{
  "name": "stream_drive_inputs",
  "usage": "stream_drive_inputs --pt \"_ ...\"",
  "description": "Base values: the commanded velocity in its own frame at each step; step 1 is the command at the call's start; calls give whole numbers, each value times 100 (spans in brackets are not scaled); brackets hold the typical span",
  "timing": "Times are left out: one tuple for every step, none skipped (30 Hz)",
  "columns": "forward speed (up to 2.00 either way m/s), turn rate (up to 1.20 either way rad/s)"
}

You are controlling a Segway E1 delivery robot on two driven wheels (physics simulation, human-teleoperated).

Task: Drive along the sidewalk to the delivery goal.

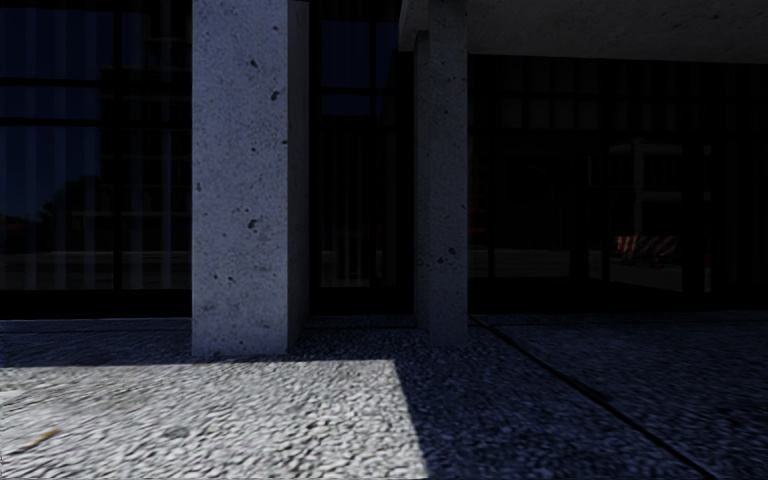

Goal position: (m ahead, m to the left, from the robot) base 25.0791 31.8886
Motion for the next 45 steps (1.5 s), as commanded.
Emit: stream_drive_inputs --pt "90 42" --pt "90 42" --pt "90 42" --pt "90 42" --pt "90 42" --pt "90 42" --pt "90 42" --pt "90 42" --pt "90 42" --pt "90 42" --pt "90 42" --pt "90 42" --pt "90 42" --pt "89 42" --pt "89 42" --pt "89 42" --pt "89 45" --pt "89 49" --pt "89 51" --pt "89 51" --pt "89 52" --pt "84 52" --pt "84 52" --pt "80 52" --pt "77 52" --pt "74 53" --pt "71 54" --pt "71 54" --pt "68 55" --pt "66 56" --pt "66 56" --pt "66 56" --pt "66 56" --pt "65 57" --pt "65 57" --pt "65 57" --pt "65 57" --pt "65 57" --pt "65 57" --pt "65 57" --pt "65 57" --pt "65 57" --pt "65 57" --pt "65 57" --pt "65 57"
